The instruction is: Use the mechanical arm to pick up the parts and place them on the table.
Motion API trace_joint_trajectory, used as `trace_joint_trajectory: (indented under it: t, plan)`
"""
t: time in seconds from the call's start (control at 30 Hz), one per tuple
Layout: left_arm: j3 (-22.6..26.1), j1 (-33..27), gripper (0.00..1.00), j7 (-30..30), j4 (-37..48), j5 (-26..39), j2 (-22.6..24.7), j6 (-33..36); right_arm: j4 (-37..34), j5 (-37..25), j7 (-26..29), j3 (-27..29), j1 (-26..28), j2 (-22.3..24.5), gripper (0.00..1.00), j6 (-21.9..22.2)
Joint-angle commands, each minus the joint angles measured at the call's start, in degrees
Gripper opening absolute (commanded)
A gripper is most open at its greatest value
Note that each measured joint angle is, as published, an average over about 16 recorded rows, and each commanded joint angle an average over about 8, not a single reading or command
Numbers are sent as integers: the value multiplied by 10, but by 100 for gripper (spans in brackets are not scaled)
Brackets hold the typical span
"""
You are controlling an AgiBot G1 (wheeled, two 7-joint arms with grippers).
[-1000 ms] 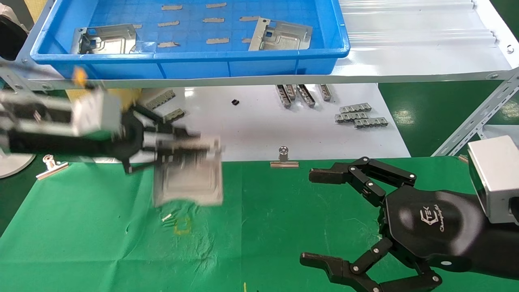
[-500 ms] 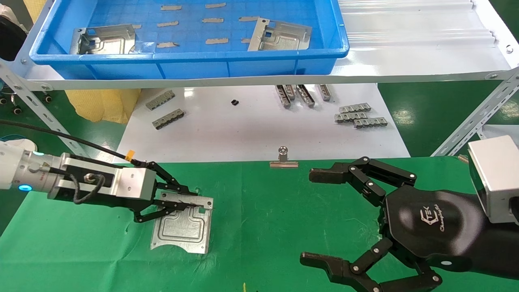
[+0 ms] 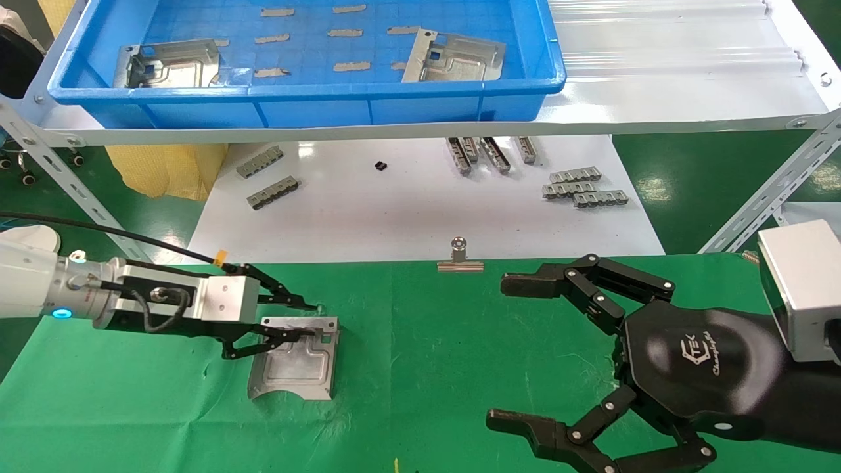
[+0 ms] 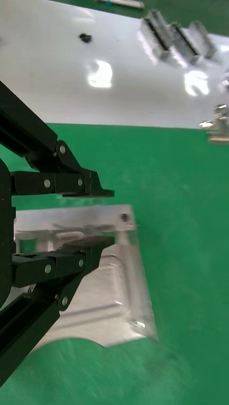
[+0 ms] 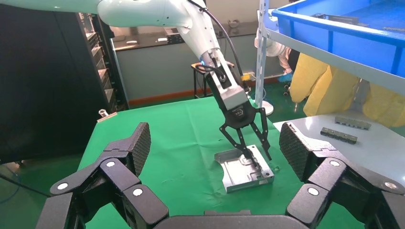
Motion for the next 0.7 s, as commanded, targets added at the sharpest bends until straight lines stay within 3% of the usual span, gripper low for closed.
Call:
trace_joint_trajectory:
  t: [0.03, 0.3, 0.7]
  plan:
    - [-1, -3, 100, 5, 5, -2, 0, 12, 0, 0, 0, 0, 0, 0, 100, 0]
    - [-39, 3, 100, -60, 48, -59, -15, 54, 0, 0, 0, 0, 0, 0, 100, 0]
    - [-45, 12, 100, -68, 35, -68, -20, 53, 0, 0, 0, 0, 0, 0, 100, 0]
